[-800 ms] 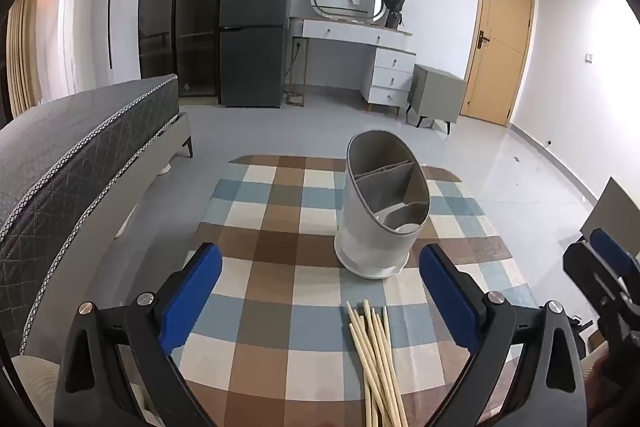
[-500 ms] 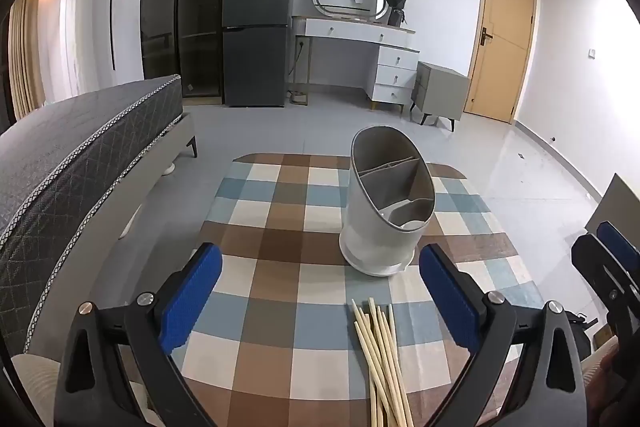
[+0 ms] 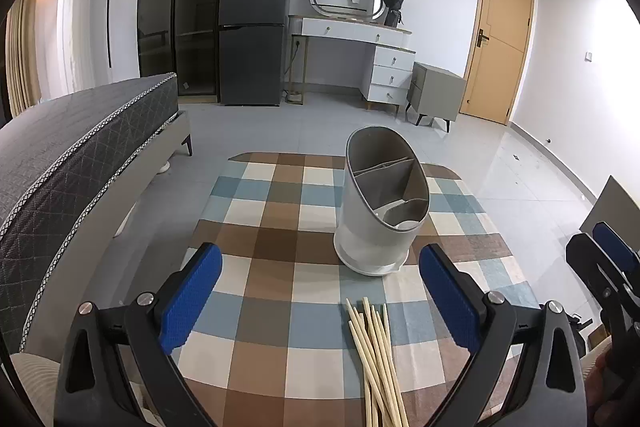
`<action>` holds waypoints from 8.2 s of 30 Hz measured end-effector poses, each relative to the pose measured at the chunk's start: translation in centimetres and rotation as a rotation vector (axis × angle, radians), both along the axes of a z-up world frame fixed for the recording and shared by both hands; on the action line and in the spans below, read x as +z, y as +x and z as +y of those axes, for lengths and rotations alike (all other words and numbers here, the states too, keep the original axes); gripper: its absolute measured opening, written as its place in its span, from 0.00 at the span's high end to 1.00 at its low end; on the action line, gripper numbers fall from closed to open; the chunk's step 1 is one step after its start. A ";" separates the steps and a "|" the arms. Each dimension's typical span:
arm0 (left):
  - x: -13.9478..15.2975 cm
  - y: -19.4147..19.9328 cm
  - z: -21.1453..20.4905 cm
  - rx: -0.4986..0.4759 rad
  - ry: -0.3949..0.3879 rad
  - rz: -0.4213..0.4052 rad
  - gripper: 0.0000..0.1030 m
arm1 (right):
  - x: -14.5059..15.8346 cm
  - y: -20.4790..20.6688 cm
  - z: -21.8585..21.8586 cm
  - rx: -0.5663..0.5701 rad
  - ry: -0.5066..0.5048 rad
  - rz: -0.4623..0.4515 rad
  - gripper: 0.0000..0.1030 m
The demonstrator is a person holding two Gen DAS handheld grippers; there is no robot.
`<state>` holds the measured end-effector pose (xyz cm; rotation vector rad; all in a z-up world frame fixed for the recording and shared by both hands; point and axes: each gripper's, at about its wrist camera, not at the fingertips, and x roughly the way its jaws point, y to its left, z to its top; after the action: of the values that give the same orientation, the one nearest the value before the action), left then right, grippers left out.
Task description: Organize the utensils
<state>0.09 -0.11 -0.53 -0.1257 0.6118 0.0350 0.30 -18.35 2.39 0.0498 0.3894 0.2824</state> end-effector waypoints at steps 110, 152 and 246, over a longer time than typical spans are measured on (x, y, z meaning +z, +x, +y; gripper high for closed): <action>-8.4 5.6 8.9 0.279 -0.267 0.546 0.06 | -17.2 14.4 8.2 0.086 -0.231 0.805 0.95; -14.1 6.1 0.2 0.089 -0.262 0.781 0.27 | -6.0 10.6 -5.3 -0.008 0.239 0.403 0.97; 9.4 18.2 2.3 -0.231 -0.105 -0.098 0.99 | 9.9 20.4 2.3 0.151 0.157 0.085 0.98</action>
<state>18.31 2.16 8.84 -0.1572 0.5268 -0.2258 20.67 -16.02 12.27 0.1878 0.4558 0.4606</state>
